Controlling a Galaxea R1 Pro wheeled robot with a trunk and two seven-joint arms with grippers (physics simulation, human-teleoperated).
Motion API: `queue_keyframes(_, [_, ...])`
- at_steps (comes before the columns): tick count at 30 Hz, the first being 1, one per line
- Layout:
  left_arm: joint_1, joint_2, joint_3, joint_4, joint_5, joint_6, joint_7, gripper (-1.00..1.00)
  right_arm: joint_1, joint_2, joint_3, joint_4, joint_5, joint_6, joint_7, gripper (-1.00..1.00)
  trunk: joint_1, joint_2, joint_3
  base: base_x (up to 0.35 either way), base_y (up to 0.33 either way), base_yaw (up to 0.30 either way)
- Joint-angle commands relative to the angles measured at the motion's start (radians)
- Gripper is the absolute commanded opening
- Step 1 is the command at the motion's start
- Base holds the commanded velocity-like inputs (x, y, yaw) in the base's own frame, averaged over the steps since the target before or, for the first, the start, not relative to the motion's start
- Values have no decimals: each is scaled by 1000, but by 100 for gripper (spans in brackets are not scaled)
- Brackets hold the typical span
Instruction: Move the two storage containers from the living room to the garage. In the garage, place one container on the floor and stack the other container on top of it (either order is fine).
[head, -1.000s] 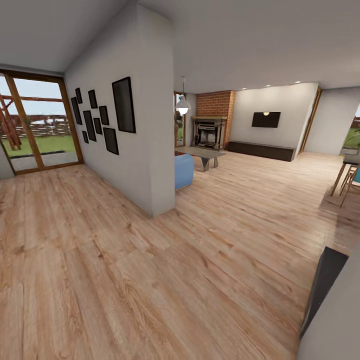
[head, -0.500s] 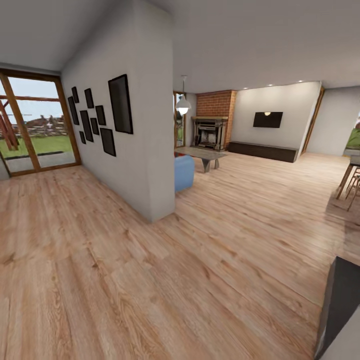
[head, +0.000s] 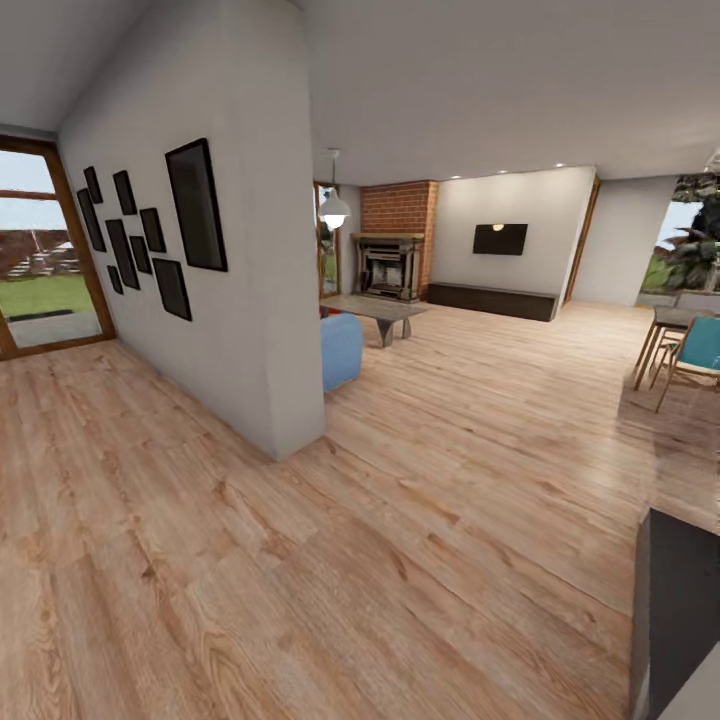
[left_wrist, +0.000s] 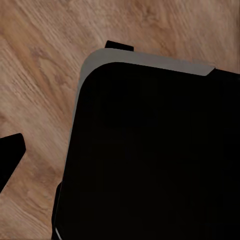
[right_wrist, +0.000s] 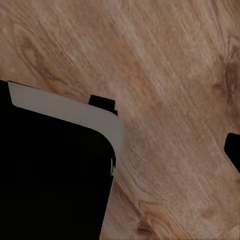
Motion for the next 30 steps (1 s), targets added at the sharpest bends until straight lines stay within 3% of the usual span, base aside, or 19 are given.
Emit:
queue_keyframes(1, [0, 0, 4, 0, 2, -2, 0, 100, -1, 1, 8, 3, -9, -6, -1, 100, 1, 0, -1, 316, 183, -161])
queue_keyframes(12, [0, 0, 5, 0, 2, -2, 0, 100, -1, 1, 7, 3, -9, -6, -1, 100, 1, 0, -1, 316, 185, -64])
queue_keyframes(30, [0, 3, 6, 0, 4, -2, 0, 100, -1, 1, 4, 3, -9, -7, 4, 100, 1, 0, -1, 320, 55, -275])
